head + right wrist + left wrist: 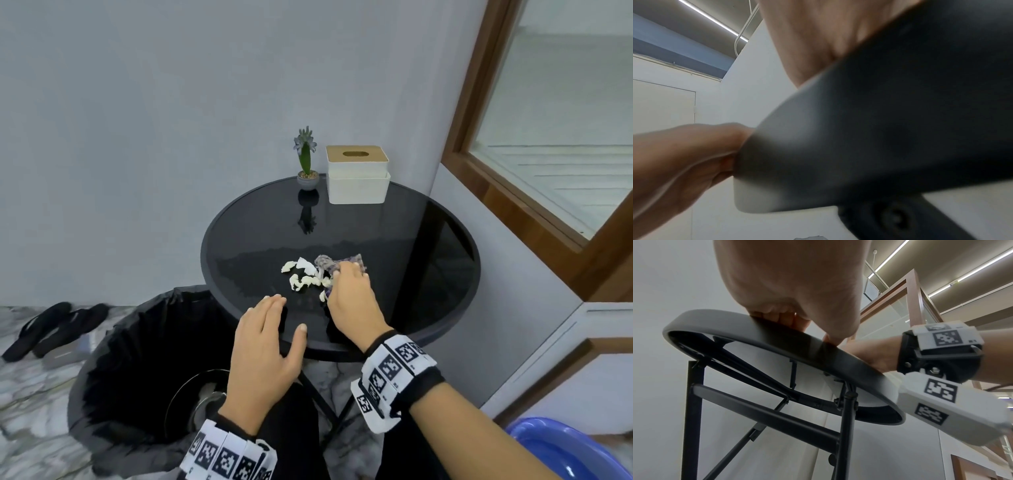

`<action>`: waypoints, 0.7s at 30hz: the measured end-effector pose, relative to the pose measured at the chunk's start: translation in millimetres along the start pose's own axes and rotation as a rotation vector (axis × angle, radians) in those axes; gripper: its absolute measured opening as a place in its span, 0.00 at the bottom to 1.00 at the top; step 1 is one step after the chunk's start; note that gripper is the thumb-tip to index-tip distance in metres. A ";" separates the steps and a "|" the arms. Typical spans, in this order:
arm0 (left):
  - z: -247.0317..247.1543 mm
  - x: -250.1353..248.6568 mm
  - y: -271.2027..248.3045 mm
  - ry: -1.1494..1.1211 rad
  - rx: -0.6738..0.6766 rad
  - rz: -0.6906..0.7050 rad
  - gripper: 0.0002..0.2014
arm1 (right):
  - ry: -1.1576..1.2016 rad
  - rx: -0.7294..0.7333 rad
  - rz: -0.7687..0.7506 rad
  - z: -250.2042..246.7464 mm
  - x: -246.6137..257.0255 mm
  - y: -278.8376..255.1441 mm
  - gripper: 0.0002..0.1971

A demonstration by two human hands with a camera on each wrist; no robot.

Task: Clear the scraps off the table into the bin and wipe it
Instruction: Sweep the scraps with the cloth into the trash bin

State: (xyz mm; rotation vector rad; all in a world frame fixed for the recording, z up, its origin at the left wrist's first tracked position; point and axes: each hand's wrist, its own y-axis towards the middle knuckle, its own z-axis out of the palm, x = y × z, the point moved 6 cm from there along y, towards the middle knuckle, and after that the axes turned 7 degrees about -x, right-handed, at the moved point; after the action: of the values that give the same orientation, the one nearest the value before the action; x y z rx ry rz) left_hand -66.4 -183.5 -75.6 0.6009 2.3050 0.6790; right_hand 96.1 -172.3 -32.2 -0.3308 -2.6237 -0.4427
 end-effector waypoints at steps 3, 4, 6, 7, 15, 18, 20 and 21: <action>1.2 0.4 -1.0 -0.010 0.008 -0.004 0.27 | 0.048 0.010 -0.010 9.6 16.2 5.0 0.14; 1.6 0.6 -1.6 -0.018 0.009 -0.007 0.27 | 0.063 0.011 -0.013 12.7 20.7 6.4 0.14; 2.6 1.0 -2.9 -0.033 0.009 -0.009 0.27 | 0.118 -0.004 -0.011 17.5 27.4 9.3 0.14; 2.6 1.6 -3.6 -0.042 0.005 -0.010 0.26 | 0.136 -0.009 -0.010 19.3 31.0 10.5 0.14; -2.1 5.0 -8.9 -0.150 -0.052 -0.002 0.23 | 0.261 -0.007 0.042 38.3 44.6 22.1 0.13; -2.1 5.5 -8.8 -0.169 -0.066 -0.002 0.23 | 0.417 0.045 0.120 43.2 41.4 27.2 0.14; -3.0 6.7 -9.0 -0.174 -0.077 -0.002 0.22 | 0.505 0.046 0.170 40.1 36.7 31.5 0.15; -4.2 8.4 -9.5 -0.176 -0.085 -0.007 0.22 | 0.532 0.019 0.187 35.4 33.0 34.3 0.16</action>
State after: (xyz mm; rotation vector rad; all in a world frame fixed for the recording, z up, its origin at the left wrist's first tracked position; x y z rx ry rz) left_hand -77.2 -187.2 -82.4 0.5884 2.1041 0.6893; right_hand 63.8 -122.9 -37.9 -0.3873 -2.0587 -0.3799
